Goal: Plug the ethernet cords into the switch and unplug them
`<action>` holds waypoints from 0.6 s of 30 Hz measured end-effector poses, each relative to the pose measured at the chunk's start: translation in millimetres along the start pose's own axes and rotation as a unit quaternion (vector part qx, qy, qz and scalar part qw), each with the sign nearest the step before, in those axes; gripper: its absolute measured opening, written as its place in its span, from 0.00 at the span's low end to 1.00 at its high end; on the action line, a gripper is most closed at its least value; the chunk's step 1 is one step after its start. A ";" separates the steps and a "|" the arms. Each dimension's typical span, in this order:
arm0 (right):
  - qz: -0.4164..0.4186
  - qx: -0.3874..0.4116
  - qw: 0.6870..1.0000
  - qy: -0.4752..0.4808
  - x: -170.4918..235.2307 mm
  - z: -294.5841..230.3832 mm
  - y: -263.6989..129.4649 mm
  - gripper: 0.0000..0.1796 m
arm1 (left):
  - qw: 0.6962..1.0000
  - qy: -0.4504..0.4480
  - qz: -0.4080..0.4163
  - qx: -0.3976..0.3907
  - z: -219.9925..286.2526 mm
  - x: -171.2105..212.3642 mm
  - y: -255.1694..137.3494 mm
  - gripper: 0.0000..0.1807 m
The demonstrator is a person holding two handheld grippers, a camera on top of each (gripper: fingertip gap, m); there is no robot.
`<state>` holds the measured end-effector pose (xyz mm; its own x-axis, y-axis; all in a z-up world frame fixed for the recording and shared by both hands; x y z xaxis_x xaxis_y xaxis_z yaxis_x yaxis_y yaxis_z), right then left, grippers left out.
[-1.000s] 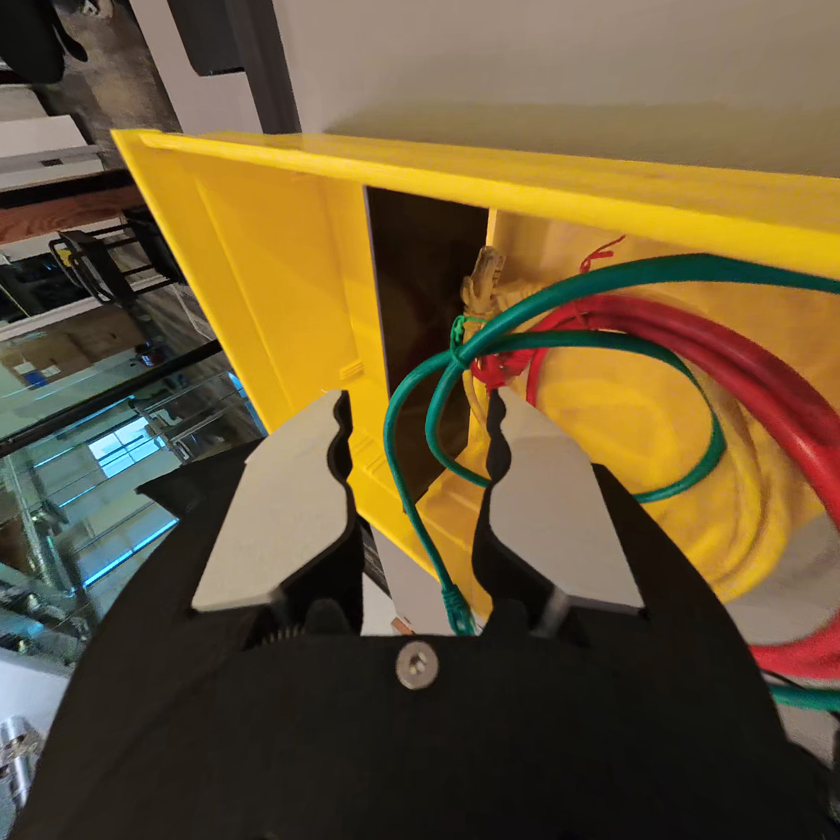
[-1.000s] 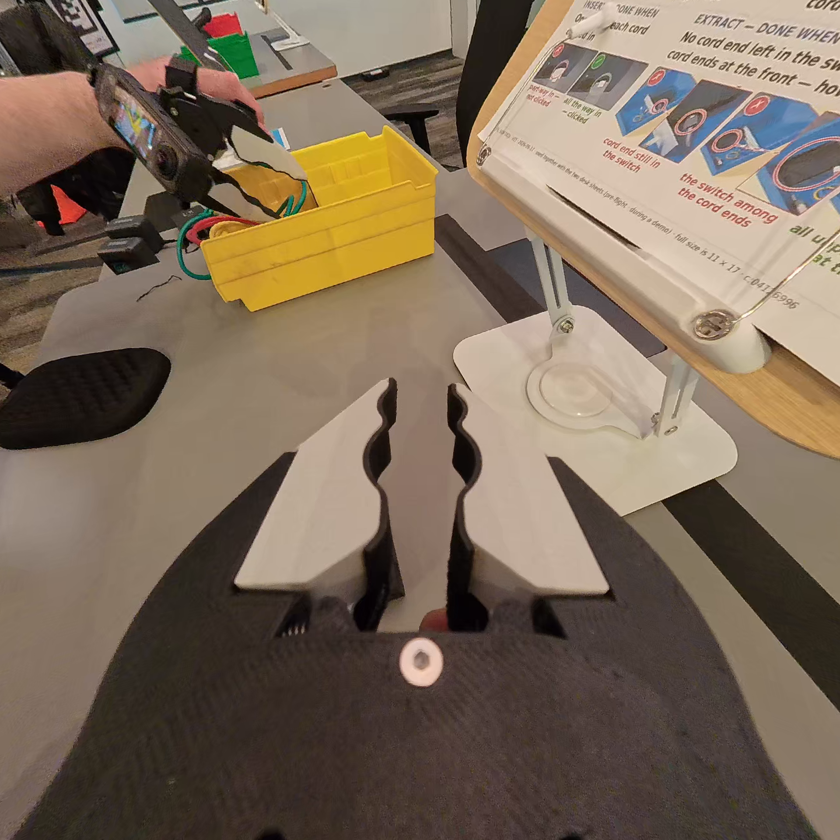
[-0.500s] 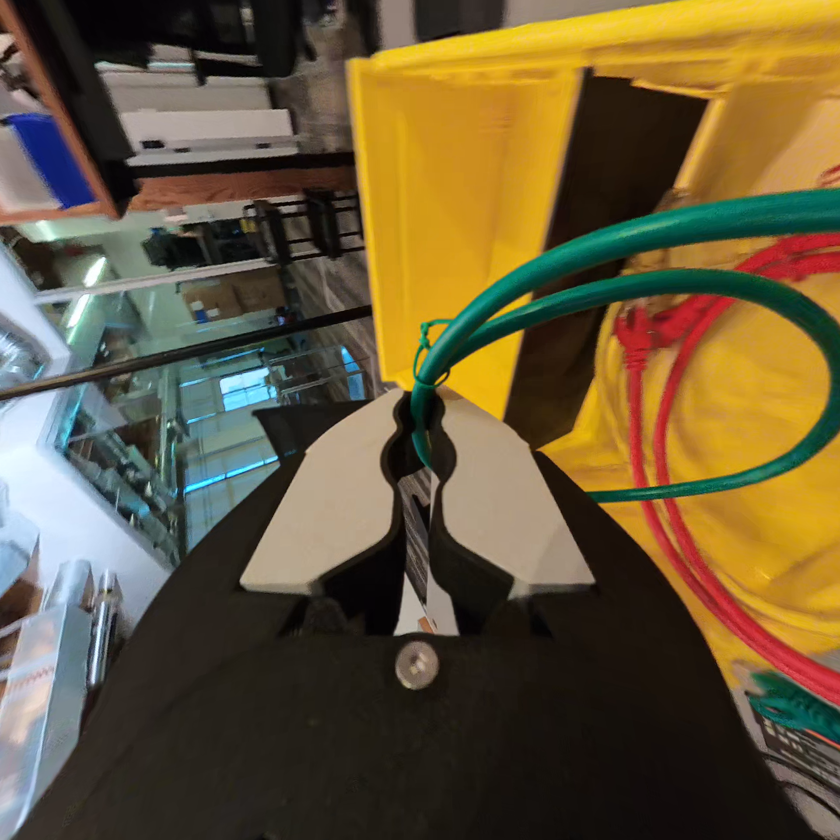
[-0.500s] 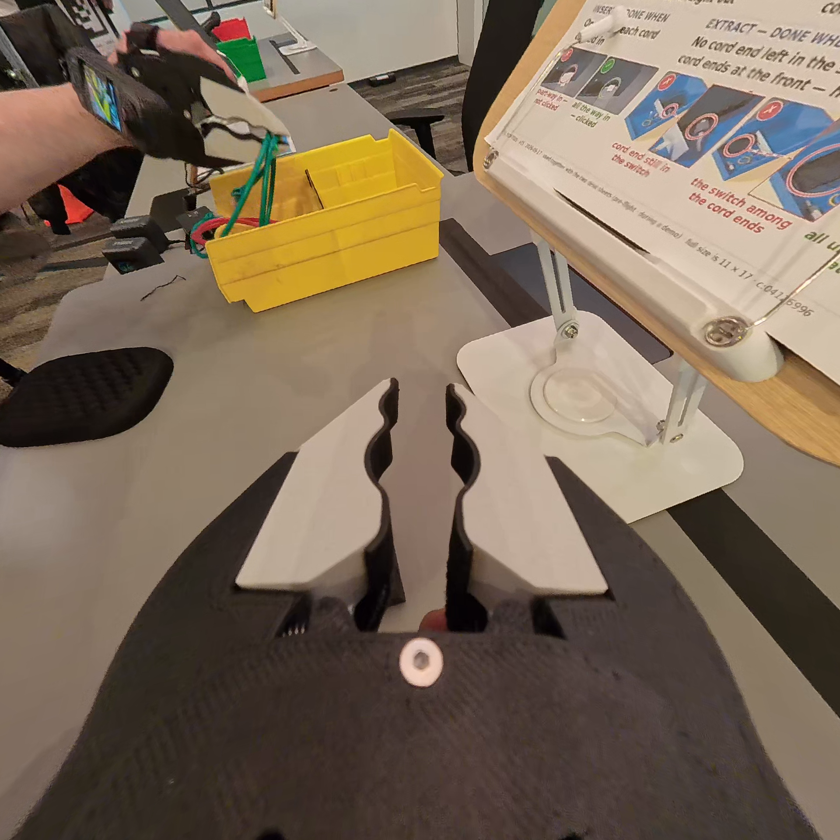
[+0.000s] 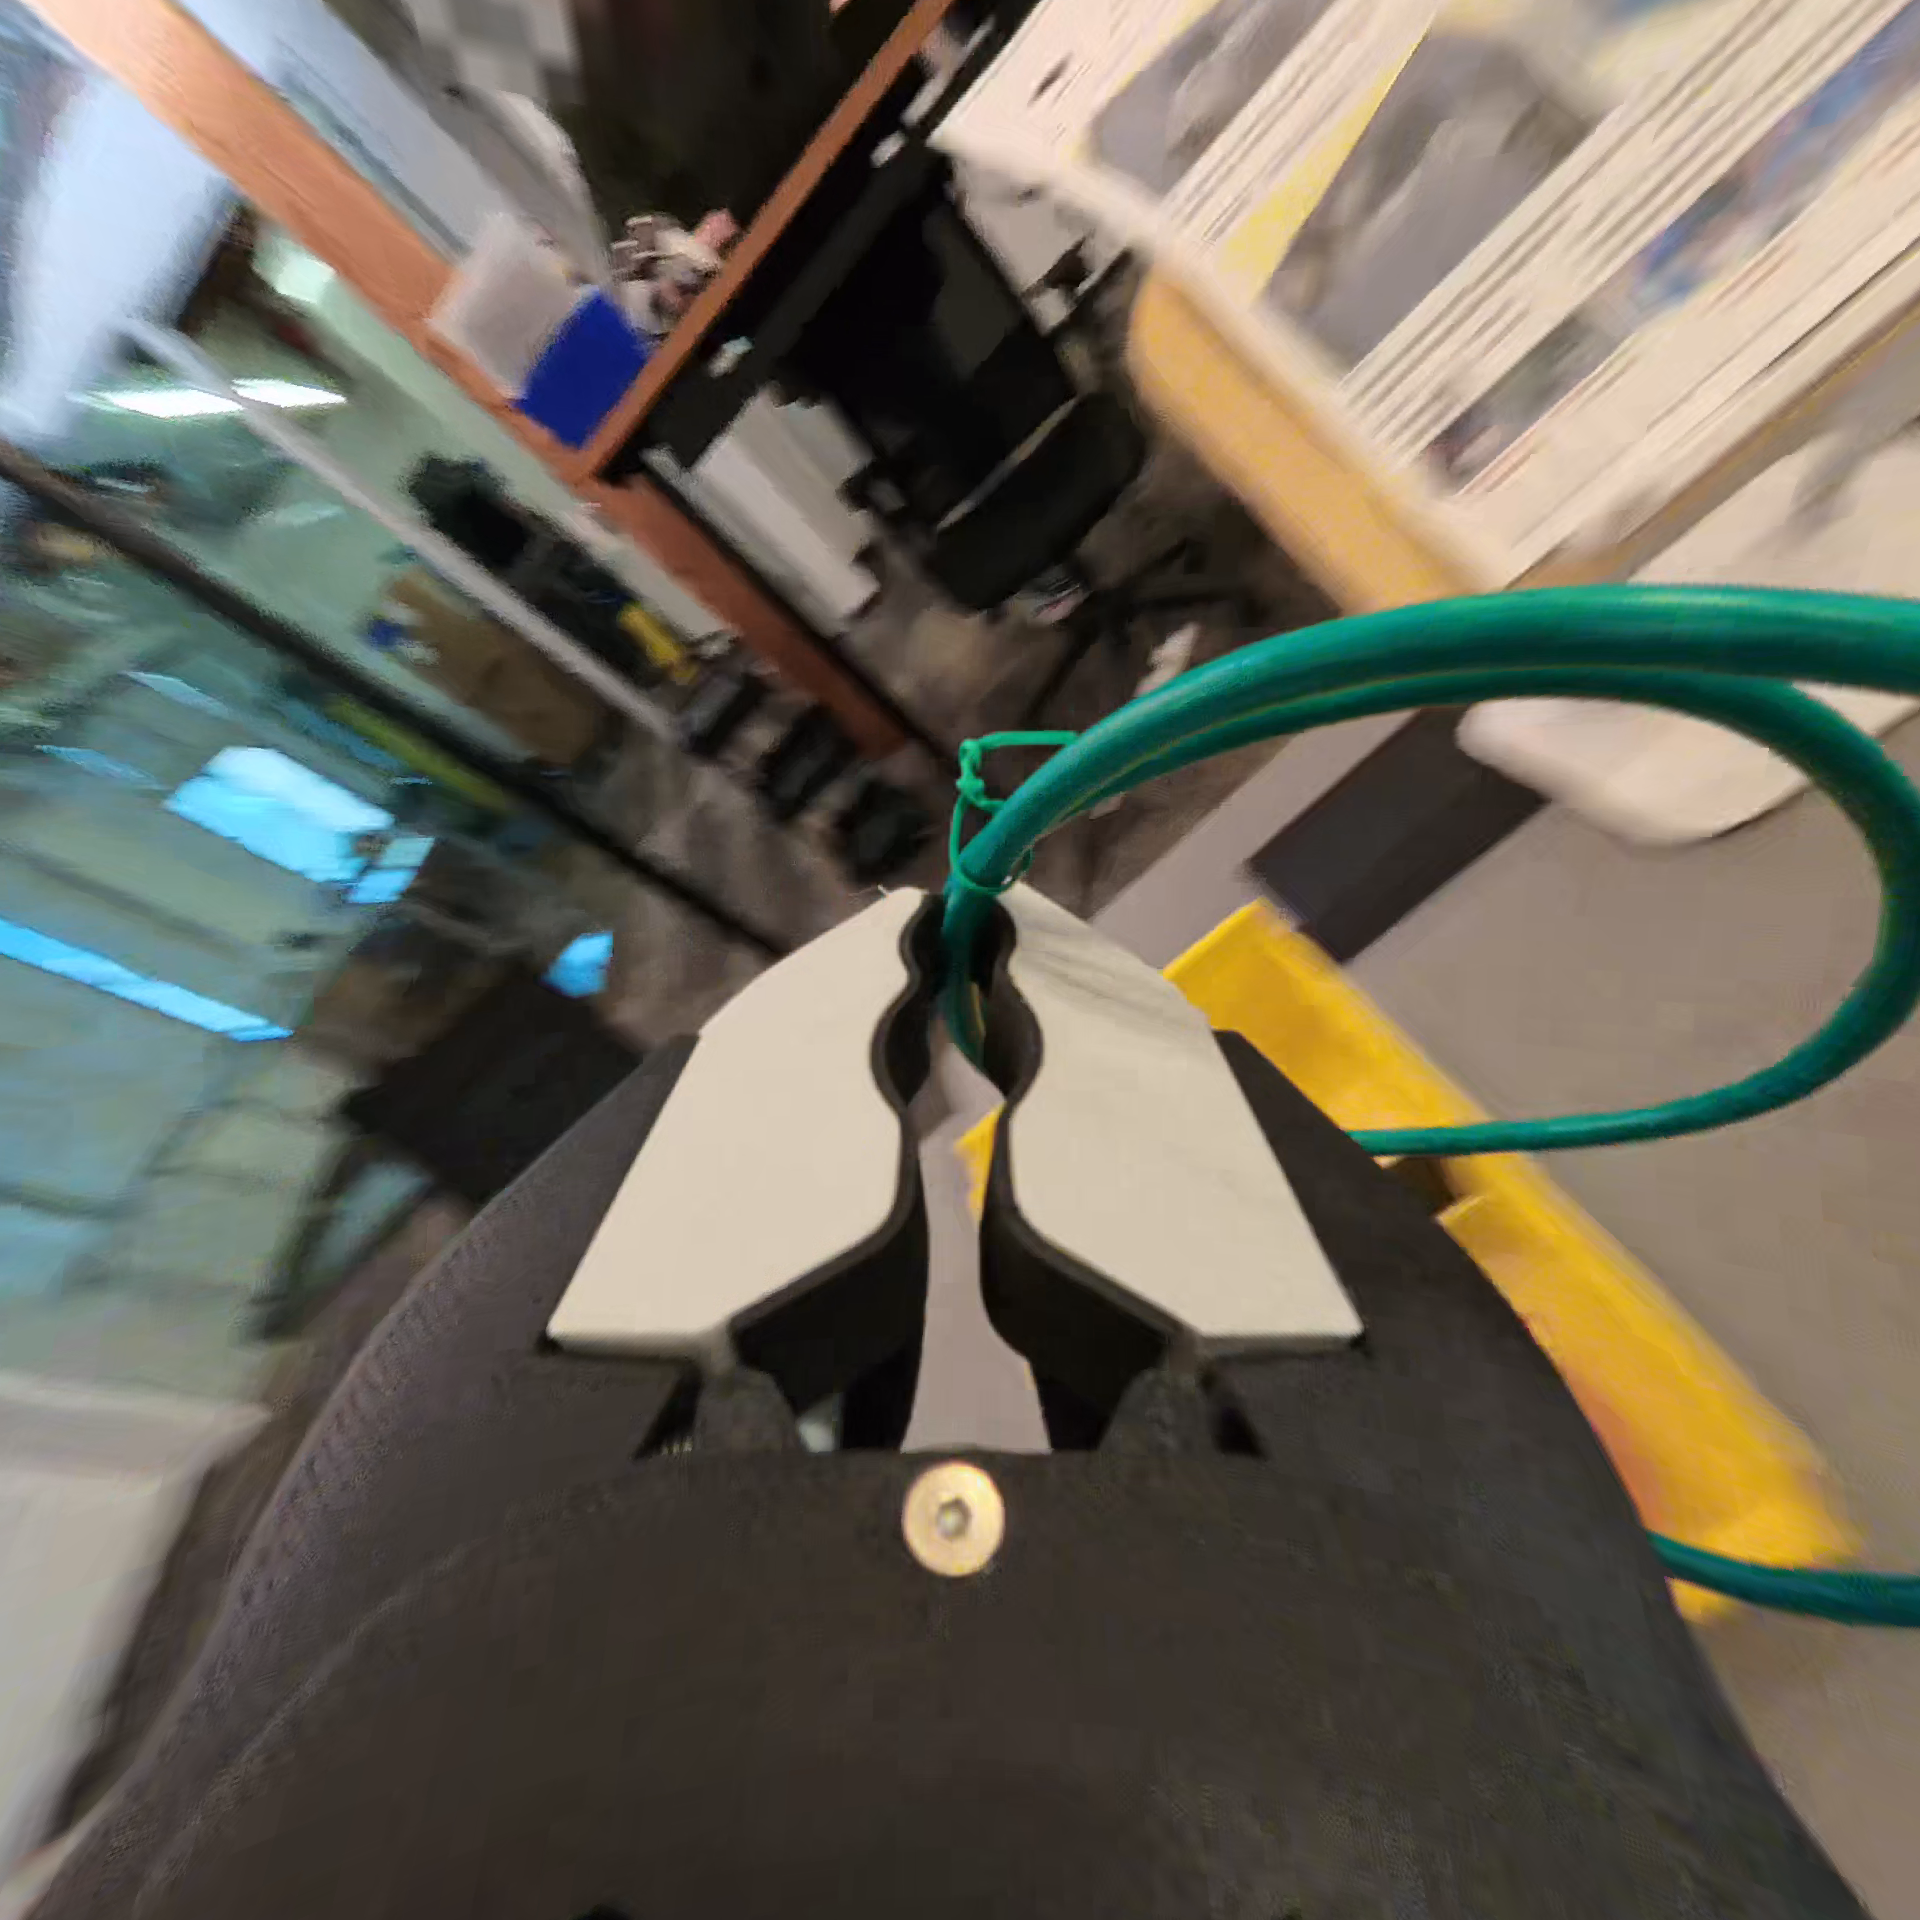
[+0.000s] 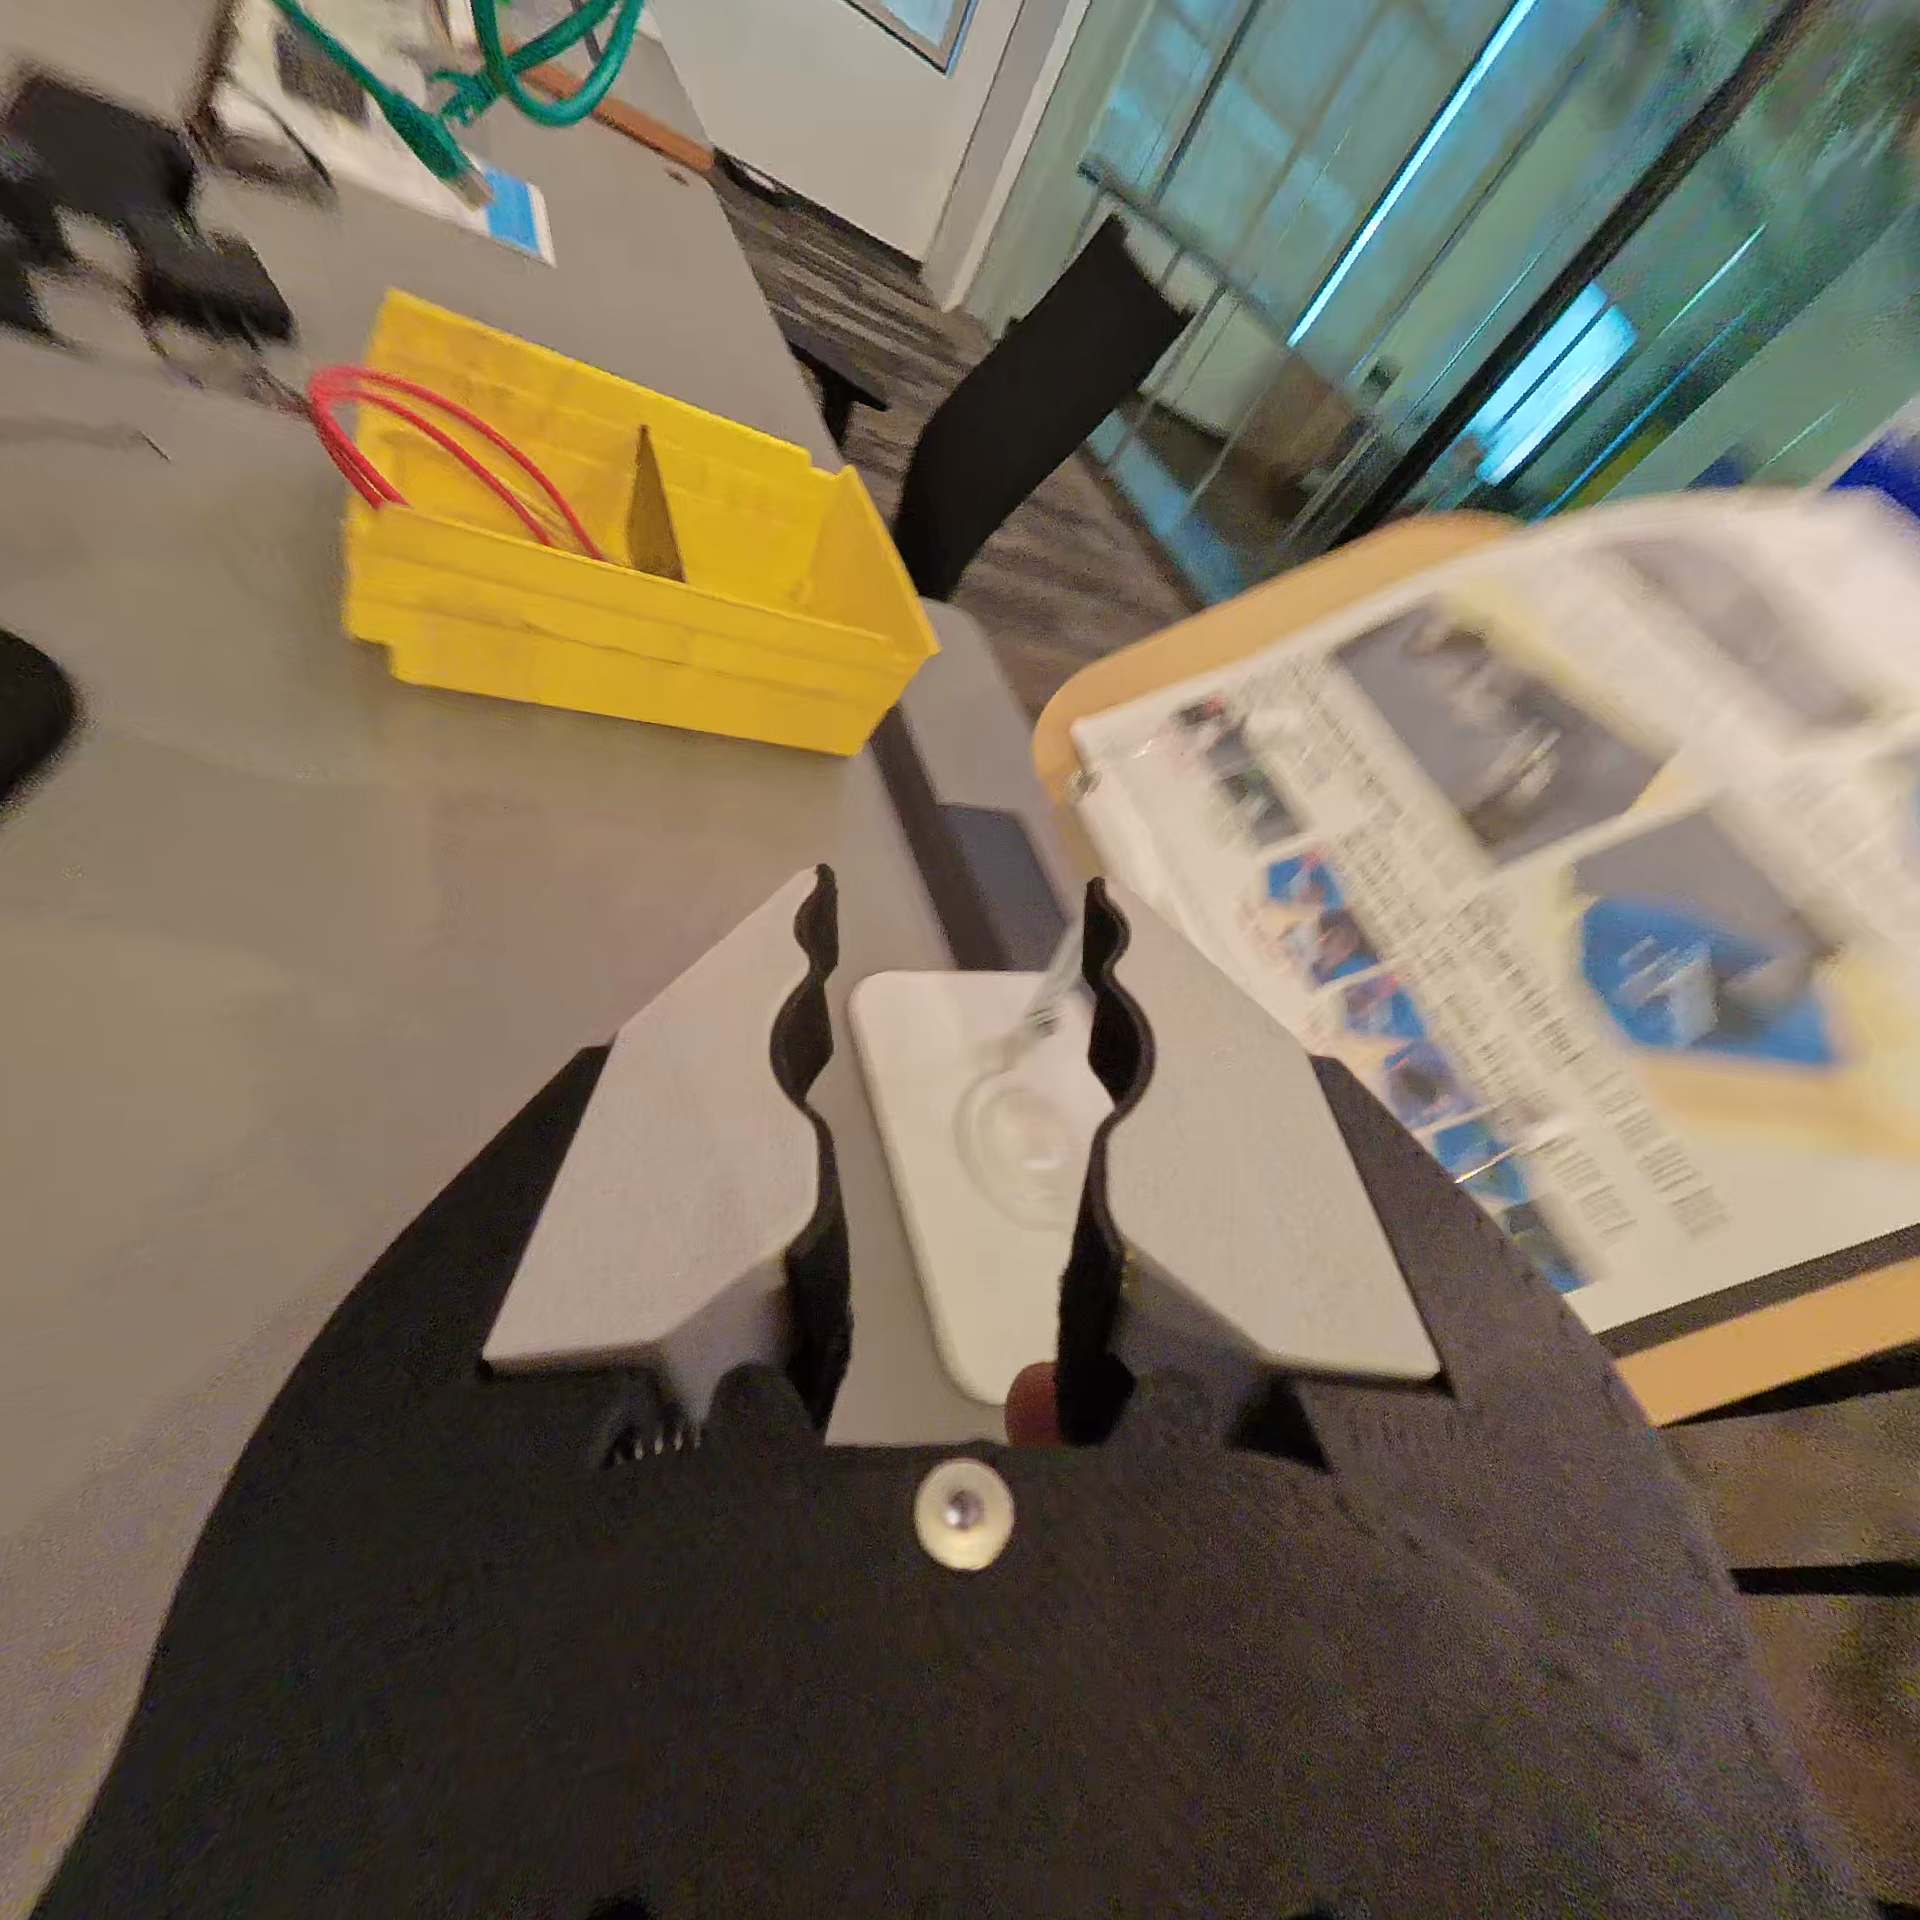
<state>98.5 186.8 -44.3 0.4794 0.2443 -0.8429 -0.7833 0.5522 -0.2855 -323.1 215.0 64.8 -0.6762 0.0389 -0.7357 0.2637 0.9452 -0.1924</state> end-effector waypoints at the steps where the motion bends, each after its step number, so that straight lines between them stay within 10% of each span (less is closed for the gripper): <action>1: -0.002 0.017 0.998 -0.061 -14.7 -7.5 -1.8 0.27 | 0.998 -0.041 0.021 0.034 7.7 -12.3 1.5 0.03; 8: -0.025 0.109 0.882 -0.458 -98.8 -80.4 -7.8 0.49 | 0.940 -0.102 -0.007 0.326 114.5 -58.2 43.7 0.03; 18: -0.090 0.085 0.749 -0.650 -93.6 -99.7 19.3 0.52 | 0.858 -0.035 -0.047 0.511 233.9 -92.6 79.7 0.03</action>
<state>-1.0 95.1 -16.4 0.6374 0.6636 0.3916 -0.6513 0.7356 -0.1865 -78.6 211.0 -34.4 -0.6944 -0.0758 -0.7156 0.6990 0.1649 -0.6958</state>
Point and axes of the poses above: each gripper's, where its closed fingertips meet, y out along the fingers, x out of its underside, z = x × y across the jaws, the point moved 7 cm from there along -y, back along the fingers, and after that the axes turned 3 degrees about -x, right-handed, at the moved point
